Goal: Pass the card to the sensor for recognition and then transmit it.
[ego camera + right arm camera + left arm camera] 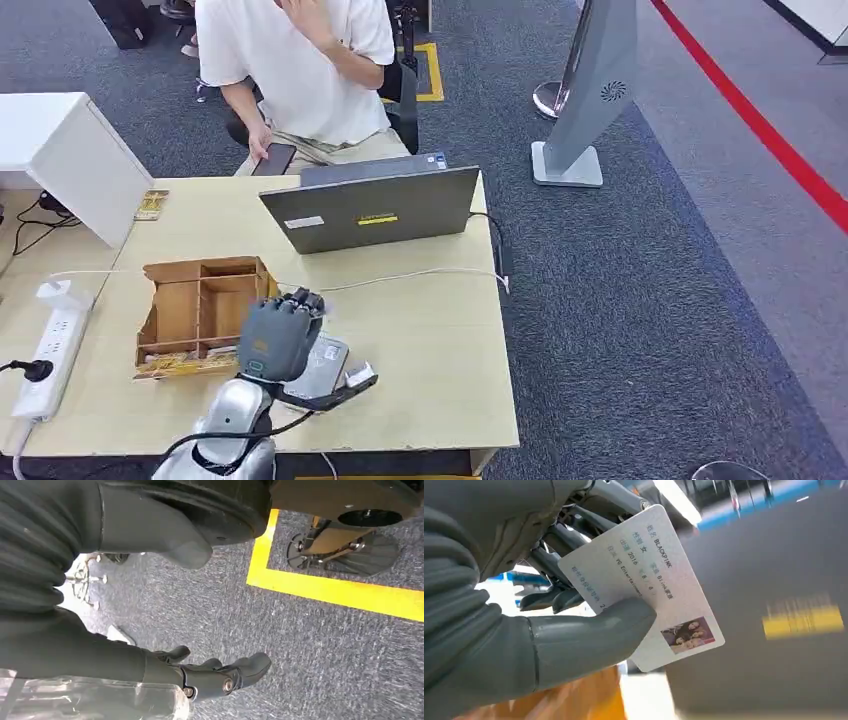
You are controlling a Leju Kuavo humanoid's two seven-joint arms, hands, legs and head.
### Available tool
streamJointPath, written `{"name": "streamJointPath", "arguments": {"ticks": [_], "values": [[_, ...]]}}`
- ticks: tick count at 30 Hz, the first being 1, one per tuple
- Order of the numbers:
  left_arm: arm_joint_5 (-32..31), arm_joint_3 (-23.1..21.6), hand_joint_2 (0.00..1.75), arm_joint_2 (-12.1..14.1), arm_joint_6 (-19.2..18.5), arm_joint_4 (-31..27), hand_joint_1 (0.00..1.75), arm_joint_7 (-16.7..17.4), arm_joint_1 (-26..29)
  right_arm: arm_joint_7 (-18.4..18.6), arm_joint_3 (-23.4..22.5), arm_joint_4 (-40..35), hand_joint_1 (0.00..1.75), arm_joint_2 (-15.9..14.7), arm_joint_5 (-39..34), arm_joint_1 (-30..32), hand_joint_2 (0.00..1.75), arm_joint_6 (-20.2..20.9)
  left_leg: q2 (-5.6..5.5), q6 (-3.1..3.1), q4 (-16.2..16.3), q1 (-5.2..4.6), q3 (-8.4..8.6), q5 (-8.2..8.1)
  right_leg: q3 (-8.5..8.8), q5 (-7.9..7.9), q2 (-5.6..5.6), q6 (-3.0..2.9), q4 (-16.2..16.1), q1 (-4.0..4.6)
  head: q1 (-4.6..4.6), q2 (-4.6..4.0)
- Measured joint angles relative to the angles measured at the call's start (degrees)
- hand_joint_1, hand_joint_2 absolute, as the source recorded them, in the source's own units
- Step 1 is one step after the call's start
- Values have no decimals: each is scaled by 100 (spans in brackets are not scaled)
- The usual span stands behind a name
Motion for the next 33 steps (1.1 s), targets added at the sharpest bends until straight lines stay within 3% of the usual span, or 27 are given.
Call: {"name": "streamJointPath", "arguments": {"ticks": [5, 11, 16, 18, 21, 23, 28, 33], "values": [[0, 22, 175, 48, 41, -557, 175, -136, -456, -13, -11, 0, 0, -17, 90, -6, 175, 122, 0, -1, 0, 0, 0, 1, 3, 3, 0, 3, 0, 0, 0, 0], [2, 28, 175, 79, 59, -775, 175, -170, -535, -20, -13, 0, 0, -24, 105, -6, 175, 129, -1, -1, 0, 0, 0, 1, 2, 3, 0, 3, 0, 0, 0, 0], [2, 28, 175, 109, 148, -808, 175, 28, -632, -37, -13, 0, 0, -24, 133, -6, 175, 140, -1, -2, 0, 1, 0, 2, -1, 3, 0, 3, 0, 0, 0, 0], [11, 64, 175, 138, 70, -830, 175, 37, -889, -33, -13, 0, 0, -26, 203, -6, 175, 142, -6, -1, 0, 2, -2, 7, -1, 5, -3, 4, 0, 0, 0, 0], [63, 386, 175, 177, -364, -737, 175, -70, -1605, 33, -13, 0, 0, -20, 338, -13, 175, 100, -14, -10, 0, 3, -7, 22, -4, 19, -10, -4, 1, 2, 2, 0], [55, 665, 175, 227, -678, -273, 175, -37, -2359, 52, -11, 2, 0, -15, 437, -24, 175, 120, -14, -9, 0, 5, -12, 33, -6, 27, -10, -5, 3, 4, 4, 0], [24, 892, 175, 655, -1010, 1988, 175, 600, -4286, 46, -4, 13, 0, -13, 579, -65, 175, 229, 17, -28, -1, 8, -13, 51, -28, 53, 22, -19, 16, 6, -4, 0], [20, 903, 175, 979, -1014, 3351, 175, 772, -4976, 28, -4, 13, 0, -13, 592, -83, 175, 271, 22, -29, -1, 9, -14, 51, -33, 53, 29, -20, 23, 6, -7, 0]]}}
